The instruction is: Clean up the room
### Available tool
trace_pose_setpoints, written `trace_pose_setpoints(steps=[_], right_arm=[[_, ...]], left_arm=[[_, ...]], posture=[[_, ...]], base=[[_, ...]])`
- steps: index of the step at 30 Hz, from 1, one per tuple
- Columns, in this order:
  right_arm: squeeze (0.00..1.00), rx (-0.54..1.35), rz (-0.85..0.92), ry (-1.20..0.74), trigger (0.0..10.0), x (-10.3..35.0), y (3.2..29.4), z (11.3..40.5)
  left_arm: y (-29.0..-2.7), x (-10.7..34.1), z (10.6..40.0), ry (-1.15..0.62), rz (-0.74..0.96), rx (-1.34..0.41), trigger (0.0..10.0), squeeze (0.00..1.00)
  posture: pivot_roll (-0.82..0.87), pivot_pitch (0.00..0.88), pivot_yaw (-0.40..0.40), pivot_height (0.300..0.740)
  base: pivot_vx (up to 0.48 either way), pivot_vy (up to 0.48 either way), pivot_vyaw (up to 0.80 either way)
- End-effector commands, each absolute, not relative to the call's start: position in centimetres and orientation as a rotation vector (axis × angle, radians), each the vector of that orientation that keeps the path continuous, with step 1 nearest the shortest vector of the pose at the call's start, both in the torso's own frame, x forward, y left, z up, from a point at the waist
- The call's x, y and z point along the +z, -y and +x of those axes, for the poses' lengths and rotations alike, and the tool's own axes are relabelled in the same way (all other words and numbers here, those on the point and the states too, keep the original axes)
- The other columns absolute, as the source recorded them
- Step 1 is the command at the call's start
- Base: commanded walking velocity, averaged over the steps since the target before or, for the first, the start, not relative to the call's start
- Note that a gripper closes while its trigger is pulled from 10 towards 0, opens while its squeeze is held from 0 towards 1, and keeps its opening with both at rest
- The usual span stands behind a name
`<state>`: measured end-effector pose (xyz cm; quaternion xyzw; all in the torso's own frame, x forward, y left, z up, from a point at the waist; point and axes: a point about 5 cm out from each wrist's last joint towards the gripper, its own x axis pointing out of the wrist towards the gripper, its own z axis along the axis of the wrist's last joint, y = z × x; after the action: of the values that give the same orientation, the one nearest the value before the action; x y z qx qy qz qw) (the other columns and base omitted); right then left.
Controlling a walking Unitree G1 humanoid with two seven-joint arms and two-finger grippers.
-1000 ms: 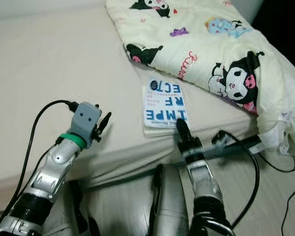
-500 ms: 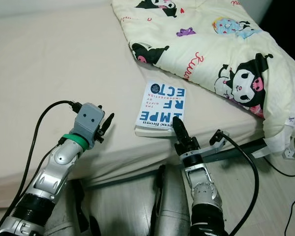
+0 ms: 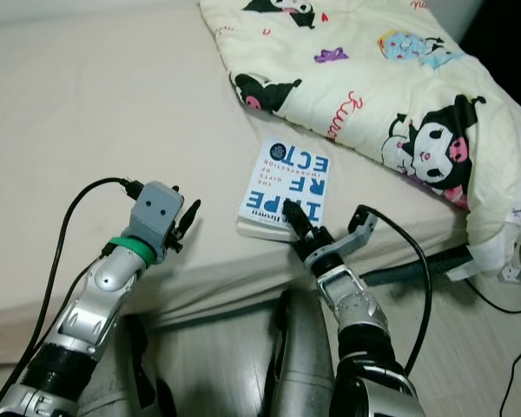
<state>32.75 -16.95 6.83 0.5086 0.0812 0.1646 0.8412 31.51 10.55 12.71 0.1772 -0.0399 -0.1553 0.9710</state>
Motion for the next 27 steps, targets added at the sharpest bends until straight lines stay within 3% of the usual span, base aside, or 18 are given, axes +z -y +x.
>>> trace_pose_setpoints(steps=[1, 2, 4, 18, 23, 27], right_arm=[[0.00, 0.384, 1.074, -0.211, 4.7, 6.5, 16.0, 32.7], [0.00, 0.393, 1.075, -0.206, 0.5, 6.7, 15.9, 32.8], [0.00, 0.396, 1.076, -0.203, 0.0, 6.8, 15.9, 32.9], [0.00, 0.412, 1.059, -0.122, 0.0, 7.4, 17.1, 32.6], [0.00, 0.487, 0.948, -0.083, 0.0, 8.7, 16.9, 32.4], [0.00, 0.587, 0.752, -0.003, 0.0, 11.1, 16.7, 32.0]], left_arm=[[-11.1, 12.3, 31.3, 0.058, 0.361, -0.292, 10.0, 0.00], [-11.2, 12.3, 31.3, 0.057, 0.361, -0.289, 10.0, 0.00], [-11.2, 12.3, 31.3, 0.057, 0.361, -0.288, 10.0, 0.00], [-10.4, 12.3, 31.6, 0.061, 0.343, -0.291, 10.0, 0.00], [-10.3, 12.6, 31.9, 0.069, 0.321, -0.278, 10.0, 0.00], [-9.9, 13.7, 32.3, 0.098, 0.268, -0.257, 10.0, 0.00]], posture=[[0.04, 0.136, 0.071, 0.497], [0.04, 0.135, 0.069, 0.497], [0.04, 0.135, 0.069, 0.497], [0.00, 0.119, 0.063, 0.497], [-0.02, 0.105, 0.049, 0.497], [-0.04, 0.093, 0.036, 0.497]], base=[[0.000, 0.000, 0.00], [0.000, 0.000, 0.00], [0.000, 0.000, 0.00], [0.000, 0.000, 0.00], [0.000, 0.000, 0.00], [0.000, 0.000, 0.00]])
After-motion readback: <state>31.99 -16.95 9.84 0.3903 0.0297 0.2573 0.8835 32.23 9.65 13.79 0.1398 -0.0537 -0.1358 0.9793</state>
